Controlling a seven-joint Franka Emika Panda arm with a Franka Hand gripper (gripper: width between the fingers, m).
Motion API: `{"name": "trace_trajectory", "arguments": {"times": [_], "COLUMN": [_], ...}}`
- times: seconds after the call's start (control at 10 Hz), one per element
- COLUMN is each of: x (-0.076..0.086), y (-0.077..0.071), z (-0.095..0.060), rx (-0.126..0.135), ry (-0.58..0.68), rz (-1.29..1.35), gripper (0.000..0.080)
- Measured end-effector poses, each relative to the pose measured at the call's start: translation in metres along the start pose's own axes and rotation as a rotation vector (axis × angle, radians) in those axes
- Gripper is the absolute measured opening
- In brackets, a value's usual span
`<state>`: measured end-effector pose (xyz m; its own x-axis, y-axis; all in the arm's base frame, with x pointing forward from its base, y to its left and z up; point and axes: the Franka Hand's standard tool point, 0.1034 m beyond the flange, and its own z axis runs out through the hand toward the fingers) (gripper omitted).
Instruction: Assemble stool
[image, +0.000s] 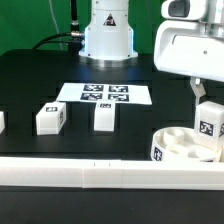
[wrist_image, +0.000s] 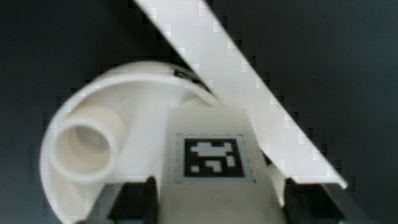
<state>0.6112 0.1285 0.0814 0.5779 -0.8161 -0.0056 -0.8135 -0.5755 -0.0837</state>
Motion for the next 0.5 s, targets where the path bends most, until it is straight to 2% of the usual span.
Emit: {"name": "trace_trajectory", "arguments": {"times": [0.3,0.5], "x": [-0.0049,-0.0067], "y": [-0.0023,-0.0035], "z": [-0.0003,-0.0008], "rx": [0.023,0.022], "ry": [-0.040,-0.066], "rz": [0.336,0.524], "gripper": [0.0339,0.0339]}}
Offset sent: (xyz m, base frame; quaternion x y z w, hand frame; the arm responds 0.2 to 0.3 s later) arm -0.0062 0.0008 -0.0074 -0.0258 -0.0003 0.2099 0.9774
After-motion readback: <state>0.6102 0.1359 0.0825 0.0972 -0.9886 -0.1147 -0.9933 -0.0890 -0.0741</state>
